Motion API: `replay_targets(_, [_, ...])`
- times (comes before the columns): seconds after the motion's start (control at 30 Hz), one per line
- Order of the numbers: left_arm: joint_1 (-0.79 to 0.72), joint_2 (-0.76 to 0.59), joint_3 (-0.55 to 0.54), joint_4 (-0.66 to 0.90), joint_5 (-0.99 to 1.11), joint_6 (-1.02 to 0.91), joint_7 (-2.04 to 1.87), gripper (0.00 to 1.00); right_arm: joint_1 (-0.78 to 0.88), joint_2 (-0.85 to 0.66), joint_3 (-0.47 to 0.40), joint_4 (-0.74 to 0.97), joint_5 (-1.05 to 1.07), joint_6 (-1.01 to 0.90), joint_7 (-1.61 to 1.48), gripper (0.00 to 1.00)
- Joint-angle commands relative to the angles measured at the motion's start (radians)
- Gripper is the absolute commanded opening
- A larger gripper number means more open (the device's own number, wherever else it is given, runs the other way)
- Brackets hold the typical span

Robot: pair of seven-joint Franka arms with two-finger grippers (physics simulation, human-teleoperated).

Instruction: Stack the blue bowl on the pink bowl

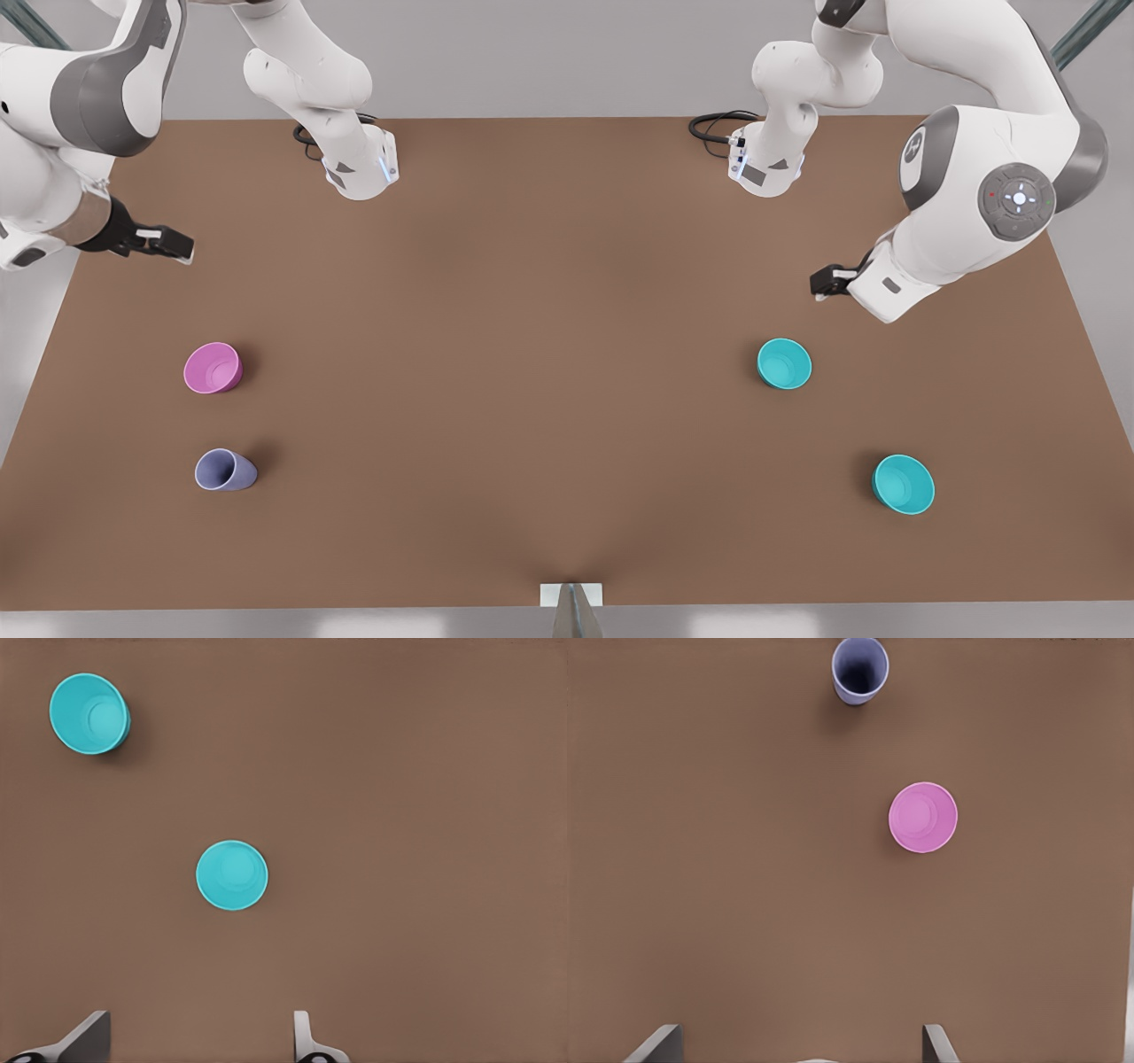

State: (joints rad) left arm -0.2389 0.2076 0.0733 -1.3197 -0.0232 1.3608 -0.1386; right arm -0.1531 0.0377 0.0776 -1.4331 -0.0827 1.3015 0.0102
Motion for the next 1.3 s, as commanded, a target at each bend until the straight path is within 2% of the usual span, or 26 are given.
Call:
replay_targets(0.0, [0.0, 0.0, 0.003, 0.001, -0.001, 0.015, -0.061, 1.0, 0.015, 0.002, 0.001, 0.0, 0.001, 0.035, -0.012, 1.0])
replay_targets(0.1, [0.0, 0.001, 0.006, 0.001, -0.001, 0.015, -0.061, 1.0, 0.012, 0.039, -0.002, -0.045, -0.02, 0.051, -0.01, 1.0])
replay_targets(0.23, [0.0, 0.003, 0.006, -0.001, -0.003, 0.015, -0.061, 1.0, -0.169, 0.292, -0.009, -0.046, -0.014, 0.185, -0.124, 1.0])
replay_targets(0.43, [0.0, 0.009, 0.006, -0.004, -0.001, 0.015, -0.062, 1.0, -0.217, 0.447, -0.071, -0.069, 0.015, 0.369, -0.182, 1.0])
replay_targets(0.5, [0.0, 0.012, 0.008, -0.004, -0.001, 0.008, -0.065, 1.0, -0.244, 0.459, -0.071, -0.115, 0.02, 0.459, -0.251, 1.0])
replay_targets(0.63, [0.0, 0.012, 0.016, -0.004, -0.001, -0.006, -0.068, 1.0, -0.26, 0.514, -0.128, -0.153, 0.02, 0.651, -0.437, 1.0])
replay_targets(0.83, [0.0, 0.018, 0.022, -0.004, -0.003, -0.008, -0.061, 1.0, -0.281, 0.508, -0.13, -0.348, 0.061, 0.932, -0.458, 1.0])
replay_targets(1.27, [0.0, 0.019, 0.023, -0.007, -0.003, -0.022, -0.059, 1.0, -0.283, 0.593, -0.15, -0.379, 0.101, 0.952, -0.446, 1.0])
